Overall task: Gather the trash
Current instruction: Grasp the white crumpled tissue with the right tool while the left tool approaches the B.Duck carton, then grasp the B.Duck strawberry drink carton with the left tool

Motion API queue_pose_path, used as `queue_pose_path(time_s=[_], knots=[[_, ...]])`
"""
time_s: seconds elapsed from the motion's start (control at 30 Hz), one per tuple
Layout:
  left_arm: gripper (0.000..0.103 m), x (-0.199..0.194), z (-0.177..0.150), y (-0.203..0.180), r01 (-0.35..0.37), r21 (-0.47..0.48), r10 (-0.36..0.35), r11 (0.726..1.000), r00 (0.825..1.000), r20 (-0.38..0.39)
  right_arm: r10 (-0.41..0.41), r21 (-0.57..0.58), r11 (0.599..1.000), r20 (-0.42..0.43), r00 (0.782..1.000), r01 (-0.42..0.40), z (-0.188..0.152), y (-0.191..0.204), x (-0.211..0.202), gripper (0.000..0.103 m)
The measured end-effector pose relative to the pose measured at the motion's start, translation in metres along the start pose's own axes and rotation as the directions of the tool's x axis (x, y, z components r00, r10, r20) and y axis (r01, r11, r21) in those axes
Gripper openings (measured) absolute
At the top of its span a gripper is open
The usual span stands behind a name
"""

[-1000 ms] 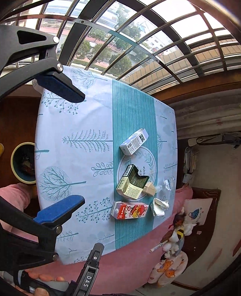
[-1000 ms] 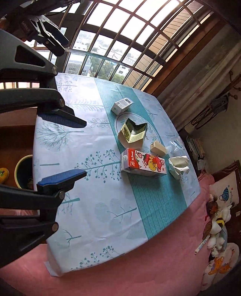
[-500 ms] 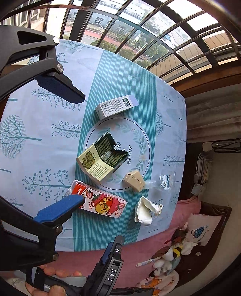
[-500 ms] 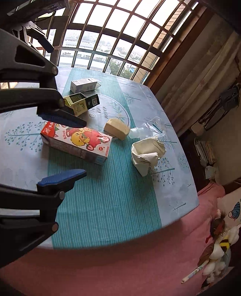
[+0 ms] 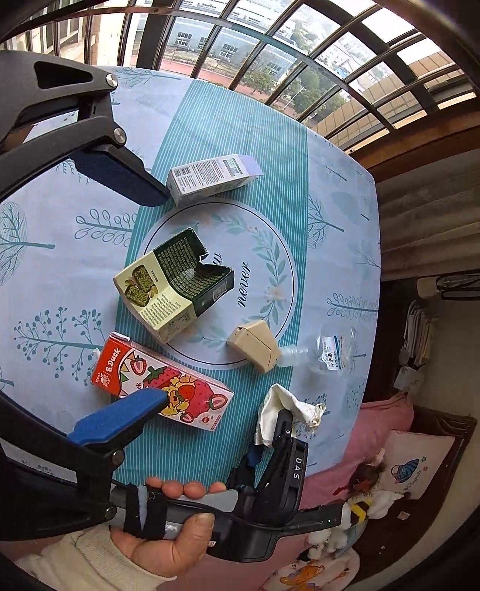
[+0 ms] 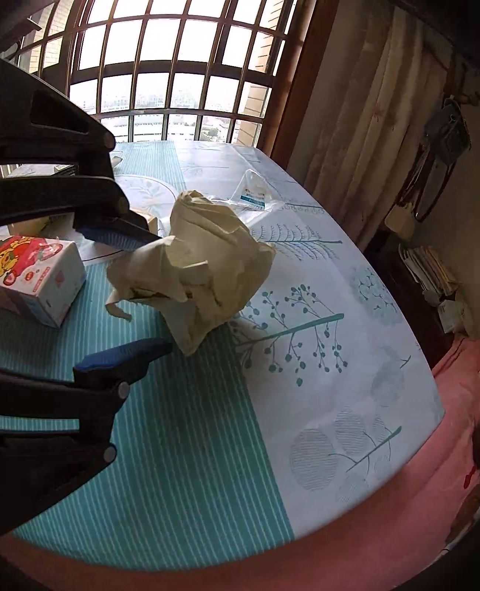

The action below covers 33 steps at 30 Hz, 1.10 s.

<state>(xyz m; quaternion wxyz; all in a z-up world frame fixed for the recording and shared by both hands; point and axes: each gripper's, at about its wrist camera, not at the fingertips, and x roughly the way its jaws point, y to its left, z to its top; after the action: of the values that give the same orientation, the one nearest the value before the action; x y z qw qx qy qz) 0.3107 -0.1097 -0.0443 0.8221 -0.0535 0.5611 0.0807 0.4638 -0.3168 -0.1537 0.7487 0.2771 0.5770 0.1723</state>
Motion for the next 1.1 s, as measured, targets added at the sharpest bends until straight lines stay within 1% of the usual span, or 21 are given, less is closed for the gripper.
queue_pose_path(time_s=[0.03,0.07,0.1,0.13,0.2,0.27,0.33,0.5,0.6,0.7,0.83,0.87,1.0,1.1], knots=[[0.098,0.002,0.000,-0.004,0.012,0.010,-0.012,1.000,1.000,-0.007,0.018,-0.003,1.000,-0.003,1.000,-0.018,0.002,-0.001,0.002,0.044],[0.098,0.003,0.000,-0.009,0.027,0.021,-0.027,0.999,1.000,-0.014,0.035,-0.010,0.999,-0.006,0.999,-0.035,0.003,-0.001,0.004,0.039],[0.098,0.005,0.000,-0.014,0.044,0.032,-0.043,0.999,0.999,-0.022,0.046,-0.019,0.999,-0.014,0.999,-0.047,0.004,-0.001,0.006,0.023],[0.097,0.008,-0.001,-0.020,0.062,0.042,-0.060,0.997,0.998,-0.034,0.050,-0.030,0.998,-0.024,0.998,-0.051,0.003,-0.001,0.007,0.014],[0.093,0.017,-0.002,-0.032,0.111,0.068,-0.106,0.992,0.992,-0.075,0.068,-0.043,0.997,-0.028,0.997,-0.070,0.001,-0.004,0.003,0.012],[0.083,0.029,-0.004,-0.044,0.148,0.087,-0.136,0.985,0.982,-0.131,0.086,-0.049,0.995,-0.029,0.996,-0.087,-0.002,-0.007,-0.003,0.011],[0.077,0.043,-0.006,-0.053,0.172,0.092,-0.154,0.981,0.971,-0.182,0.097,-0.047,0.994,-0.025,0.995,-0.099,-0.006,-0.014,-0.013,0.011],[0.076,0.073,-0.007,-0.064,0.189,0.072,-0.165,0.979,0.952,-0.257,0.112,-0.039,0.993,-0.008,0.994,-0.112,-0.020,-0.035,-0.041,0.011],[0.075,0.086,-0.007,-0.068,0.176,0.064,-0.151,0.982,0.947,-0.282,0.114,-0.049,0.992,-0.008,0.993,-0.115,-0.032,-0.045,-0.054,0.011],[0.072,0.099,-0.008,-0.073,0.159,0.069,-0.131,0.985,0.944,-0.302,0.115,-0.067,0.991,-0.012,0.993,-0.115,-0.044,-0.049,-0.064,0.011],[0.058,0.115,-0.013,-0.079,0.134,0.082,-0.099,0.988,0.937,-0.334,0.113,-0.093,0.989,-0.018,0.993,-0.115,-0.062,-0.051,-0.074,0.011],[0.057,0.118,-0.014,-0.080,0.134,0.077,-0.101,0.988,0.935,-0.340,0.111,-0.098,0.989,-0.020,0.994,-0.113,-0.066,-0.052,-0.076,0.011],[0.055,0.115,-0.016,-0.082,0.129,0.058,-0.103,0.990,0.941,-0.321,0.103,-0.105,0.989,-0.027,0.994,-0.105,-0.079,-0.054,-0.081,0.011],[0.053,0.104,-0.016,-0.075,0.131,0.057,-0.108,0.990,0.947,-0.302,0.098,-0.108,0.989,-0.028,0.995,-0.100,-0.087,-0.054,-0.085,0.011]])
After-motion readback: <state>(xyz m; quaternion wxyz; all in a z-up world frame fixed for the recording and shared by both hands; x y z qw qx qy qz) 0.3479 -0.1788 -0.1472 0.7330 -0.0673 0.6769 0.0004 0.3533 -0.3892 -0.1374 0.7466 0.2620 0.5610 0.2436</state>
